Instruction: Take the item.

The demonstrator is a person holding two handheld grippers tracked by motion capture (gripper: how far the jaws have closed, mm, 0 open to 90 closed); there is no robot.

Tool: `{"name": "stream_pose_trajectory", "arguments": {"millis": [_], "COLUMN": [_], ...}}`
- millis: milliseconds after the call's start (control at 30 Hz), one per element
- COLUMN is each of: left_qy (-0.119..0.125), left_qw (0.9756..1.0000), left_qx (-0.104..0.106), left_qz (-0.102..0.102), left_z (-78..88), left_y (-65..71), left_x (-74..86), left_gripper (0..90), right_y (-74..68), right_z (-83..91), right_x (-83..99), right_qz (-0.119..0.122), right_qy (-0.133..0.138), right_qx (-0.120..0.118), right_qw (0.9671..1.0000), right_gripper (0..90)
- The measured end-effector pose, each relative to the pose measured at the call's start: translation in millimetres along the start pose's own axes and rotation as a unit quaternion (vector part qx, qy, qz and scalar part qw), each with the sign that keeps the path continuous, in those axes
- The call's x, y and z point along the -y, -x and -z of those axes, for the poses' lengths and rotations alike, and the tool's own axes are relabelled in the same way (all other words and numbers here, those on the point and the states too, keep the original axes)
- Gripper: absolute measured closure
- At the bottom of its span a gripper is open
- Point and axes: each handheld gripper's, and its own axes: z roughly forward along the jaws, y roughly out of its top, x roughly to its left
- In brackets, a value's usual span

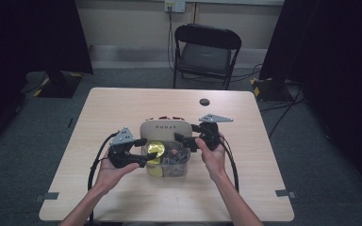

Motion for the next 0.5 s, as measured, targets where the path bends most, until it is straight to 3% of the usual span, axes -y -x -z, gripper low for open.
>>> {"name": "stream_pose_trajectory", "arguments": {"millis": [67, 200, 500], "left_qy": [-0.003, -0.014, -0.025], "left_qw": [1.0000, 0.9998, 0.9995], "left_qx": [0.006, -0.002, -0.004], "left_qz": [0.005, -0.016, -0.019], "left_z": [-2.8, -8.8, -15.8], "left_y": [-0.1, 4.3, 8.3], "left_x": [-0.3, 0.3, 0.1], "left_gripper": [30.4, 30.7, 30.7], "right_y": [0.6, 0.6, 0.6], "right_z": [0.2, 1.0, 1.5], "right_x": [-0.4, -0.6, -0.2], "right_qz": [-0.002, 0.000, -0.001], "right_qy": [0.001, 0.002, 0.002], "right_qx": [-0.002, -0.002, -0.002], "right_qw": [1.0000, 1.0000, 1.0000], "right_gripper": [16.2, 16.8, 17.2]}}
